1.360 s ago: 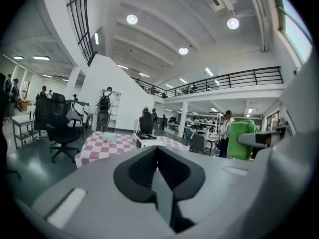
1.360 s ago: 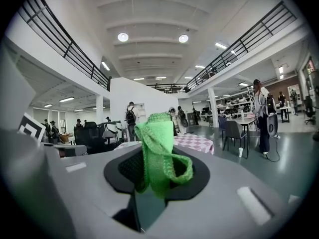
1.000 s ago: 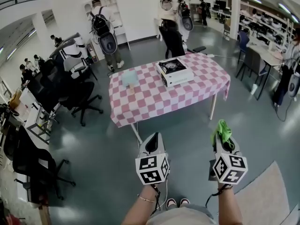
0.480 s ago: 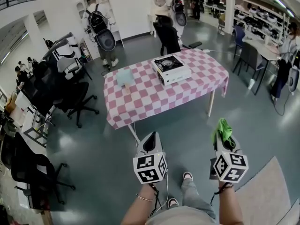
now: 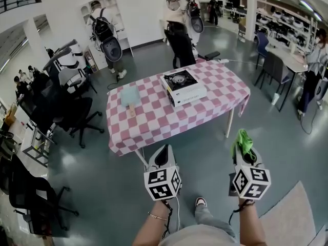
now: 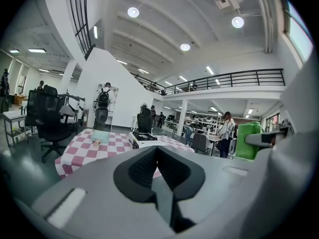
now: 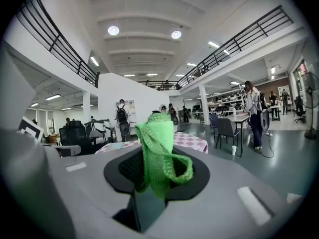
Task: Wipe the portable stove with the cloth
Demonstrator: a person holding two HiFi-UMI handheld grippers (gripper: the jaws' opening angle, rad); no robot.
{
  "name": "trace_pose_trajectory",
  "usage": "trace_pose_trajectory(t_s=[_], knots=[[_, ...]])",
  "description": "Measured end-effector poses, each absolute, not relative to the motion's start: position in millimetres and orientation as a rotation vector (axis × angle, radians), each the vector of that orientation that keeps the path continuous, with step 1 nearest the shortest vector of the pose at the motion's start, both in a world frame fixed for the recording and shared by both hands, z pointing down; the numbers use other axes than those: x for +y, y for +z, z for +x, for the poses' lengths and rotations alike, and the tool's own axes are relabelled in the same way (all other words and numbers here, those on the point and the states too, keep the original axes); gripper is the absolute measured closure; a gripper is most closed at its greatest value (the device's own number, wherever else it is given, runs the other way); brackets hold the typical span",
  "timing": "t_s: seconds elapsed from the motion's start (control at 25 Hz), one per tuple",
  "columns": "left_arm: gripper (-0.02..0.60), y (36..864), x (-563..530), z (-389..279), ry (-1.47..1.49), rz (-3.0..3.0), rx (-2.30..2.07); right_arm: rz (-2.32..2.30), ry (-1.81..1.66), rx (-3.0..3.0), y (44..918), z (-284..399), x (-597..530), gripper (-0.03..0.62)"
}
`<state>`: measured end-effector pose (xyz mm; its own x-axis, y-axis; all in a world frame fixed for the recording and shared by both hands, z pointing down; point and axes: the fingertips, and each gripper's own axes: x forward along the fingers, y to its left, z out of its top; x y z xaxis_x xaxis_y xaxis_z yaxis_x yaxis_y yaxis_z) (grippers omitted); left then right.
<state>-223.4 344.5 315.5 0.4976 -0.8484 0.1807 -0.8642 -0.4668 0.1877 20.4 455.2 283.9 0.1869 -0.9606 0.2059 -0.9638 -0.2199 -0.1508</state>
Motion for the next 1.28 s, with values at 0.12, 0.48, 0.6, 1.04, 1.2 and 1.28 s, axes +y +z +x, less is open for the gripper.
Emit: trace_pose_trajectory(t_s=[0.12, 0.48, 0.6, 1.04, 1.2, 1.28], knots=[[0.581, 312, 316, -202, 0.086, 2.479, -1.473, 2.38, 0.417, -1.972, 285, 42, 423, 0.485], [0.581, 304, 238, -146, 0.081, 2.439, -1.528, 2.325, 0.452, -2.049, 287, 105, 333, 0.485], [0.581, 305, 219, -133, 0.097, 2.427, -1.552, 2.305, 0.48, -2.081, 292, 121, 310, 0.485], [0.581, 309, 166, -110, 0.119, 2.401, -1.6, 2.257, 0.547, -2.152, 303, 147, 251, 0.485], [0.581, 315, 149, -102, 0.128, 2.399, -1.58, 2.261, 0.56, -2.138, 307, 154, 237, 0.485], [0.581, 320, 137, -97, 0.134, 2.407, -1.572, 2.272, 0.565, -2.133, 312, 160, 226, 0.485]])
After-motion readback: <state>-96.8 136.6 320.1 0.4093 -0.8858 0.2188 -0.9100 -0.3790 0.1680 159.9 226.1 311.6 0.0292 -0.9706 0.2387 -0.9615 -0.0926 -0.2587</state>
